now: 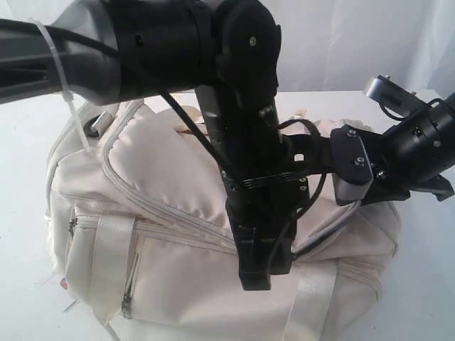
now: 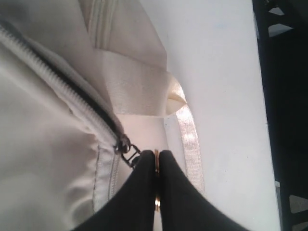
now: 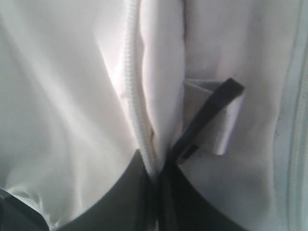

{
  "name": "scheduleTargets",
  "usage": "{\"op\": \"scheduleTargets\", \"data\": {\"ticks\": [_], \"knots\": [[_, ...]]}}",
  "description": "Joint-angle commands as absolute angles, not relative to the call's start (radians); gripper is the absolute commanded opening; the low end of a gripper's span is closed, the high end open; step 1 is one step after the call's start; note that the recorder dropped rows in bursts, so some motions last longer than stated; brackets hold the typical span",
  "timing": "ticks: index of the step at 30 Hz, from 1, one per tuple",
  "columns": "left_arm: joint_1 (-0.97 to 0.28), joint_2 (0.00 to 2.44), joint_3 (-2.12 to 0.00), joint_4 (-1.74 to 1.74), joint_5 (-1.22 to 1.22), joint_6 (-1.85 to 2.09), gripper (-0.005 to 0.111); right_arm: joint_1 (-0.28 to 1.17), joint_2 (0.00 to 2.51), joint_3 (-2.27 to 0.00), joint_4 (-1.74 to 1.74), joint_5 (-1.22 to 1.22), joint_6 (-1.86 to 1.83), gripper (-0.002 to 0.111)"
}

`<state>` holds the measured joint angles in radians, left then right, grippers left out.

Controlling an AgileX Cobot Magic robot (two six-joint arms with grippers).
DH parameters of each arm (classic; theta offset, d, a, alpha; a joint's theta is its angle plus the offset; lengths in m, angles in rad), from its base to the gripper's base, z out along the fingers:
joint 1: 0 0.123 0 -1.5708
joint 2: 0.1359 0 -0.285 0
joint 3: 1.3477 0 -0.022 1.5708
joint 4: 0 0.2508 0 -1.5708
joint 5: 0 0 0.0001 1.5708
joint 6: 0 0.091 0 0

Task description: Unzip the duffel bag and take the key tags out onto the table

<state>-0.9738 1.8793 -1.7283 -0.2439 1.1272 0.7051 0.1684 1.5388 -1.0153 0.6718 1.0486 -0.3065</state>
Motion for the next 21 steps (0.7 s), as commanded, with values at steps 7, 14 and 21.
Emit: {"op": "scheduleTargets", "data": {"ticks": [7,14,21], "knots": [[-0.906,1.837,-1.653,-0.284,1.221,0.696,0.000,0.156,1.527,-1.026,0.649,1.023,-0.310,0.000],[-0.889,1.795,-1.587,-0.282,1.221,0.703,0.000,0.156,1.527,-1.026,0.647,1.023,-0.309,0.000],[-0.870,1.740,-1.553,-0.284,1.221,0.703,0.000,0.156,1.527,-1.026,0.646,1.023,-0.306,0.000]]}}
